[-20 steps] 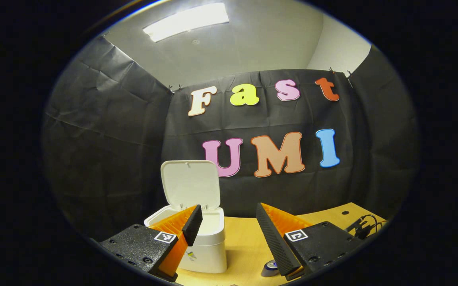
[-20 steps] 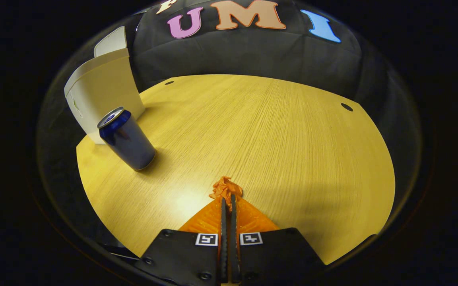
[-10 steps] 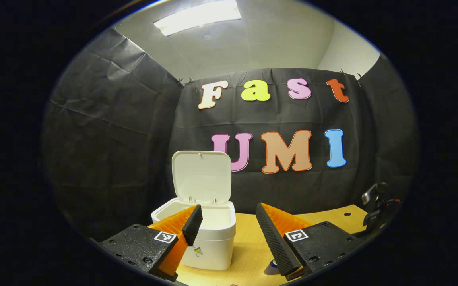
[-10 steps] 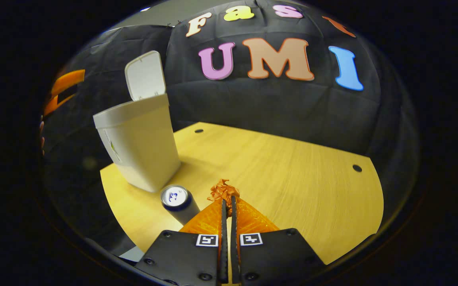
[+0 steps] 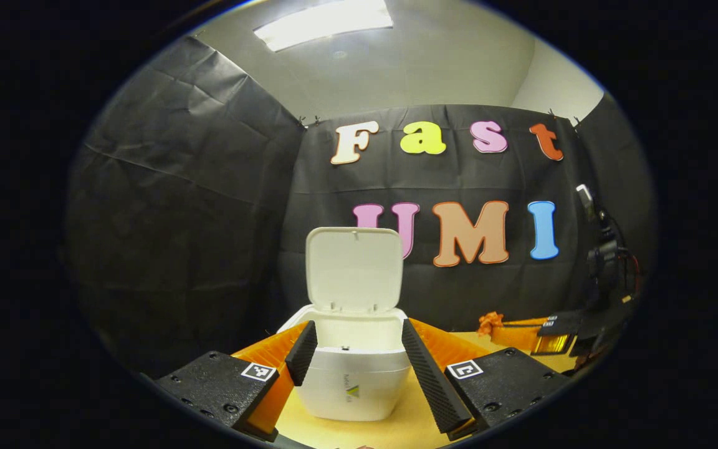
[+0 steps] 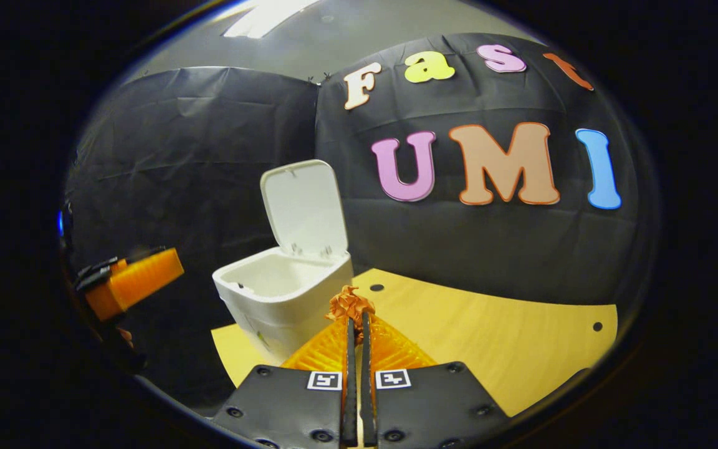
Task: Press the lid of the desktop garbage bin to open it, pick up the crumpled paper on the desktop and throw it into the bin, then pick up the pop can on the desktop and drop it into the bin, and finally close the garbage bin lid.
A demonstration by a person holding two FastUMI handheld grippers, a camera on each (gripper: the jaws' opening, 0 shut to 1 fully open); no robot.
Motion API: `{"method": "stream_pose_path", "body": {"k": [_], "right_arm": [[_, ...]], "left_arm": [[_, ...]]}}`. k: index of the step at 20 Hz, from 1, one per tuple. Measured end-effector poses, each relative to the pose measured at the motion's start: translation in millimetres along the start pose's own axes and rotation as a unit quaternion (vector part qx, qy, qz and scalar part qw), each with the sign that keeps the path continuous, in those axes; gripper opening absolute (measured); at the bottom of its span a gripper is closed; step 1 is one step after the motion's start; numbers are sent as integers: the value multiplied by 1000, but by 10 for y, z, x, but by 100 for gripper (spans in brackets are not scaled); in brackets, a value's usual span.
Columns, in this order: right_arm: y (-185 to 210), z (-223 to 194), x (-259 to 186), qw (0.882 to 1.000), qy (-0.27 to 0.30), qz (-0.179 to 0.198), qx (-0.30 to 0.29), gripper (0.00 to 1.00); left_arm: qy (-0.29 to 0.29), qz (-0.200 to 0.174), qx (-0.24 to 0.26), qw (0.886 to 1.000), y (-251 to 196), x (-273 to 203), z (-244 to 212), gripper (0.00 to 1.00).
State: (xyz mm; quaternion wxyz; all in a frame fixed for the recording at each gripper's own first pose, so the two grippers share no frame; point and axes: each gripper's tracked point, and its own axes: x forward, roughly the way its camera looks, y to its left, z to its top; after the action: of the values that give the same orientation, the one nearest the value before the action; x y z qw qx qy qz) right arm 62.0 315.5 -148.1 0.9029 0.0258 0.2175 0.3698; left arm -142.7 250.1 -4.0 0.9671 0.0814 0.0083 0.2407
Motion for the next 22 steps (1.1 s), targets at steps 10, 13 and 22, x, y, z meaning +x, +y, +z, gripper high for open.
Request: {"method": "stream_pose_path", "body": {"k": [10, 13, 22], "right_arm": [[1042, 300, 1039, 997, -27, 69, -13, 5], [1043, 206, 1157, 998, -14, 67, -8, 12], [379, 429, 606, 998, -65, 4, -3, 88]], "left_arm": [[21, 49, 11, 999, 805, -127, -147, 86], [20, 43, 12, 999, 801, -88, -151, 86], [11, -12, -7, 1000, 265, 92, -151, 86]]}}
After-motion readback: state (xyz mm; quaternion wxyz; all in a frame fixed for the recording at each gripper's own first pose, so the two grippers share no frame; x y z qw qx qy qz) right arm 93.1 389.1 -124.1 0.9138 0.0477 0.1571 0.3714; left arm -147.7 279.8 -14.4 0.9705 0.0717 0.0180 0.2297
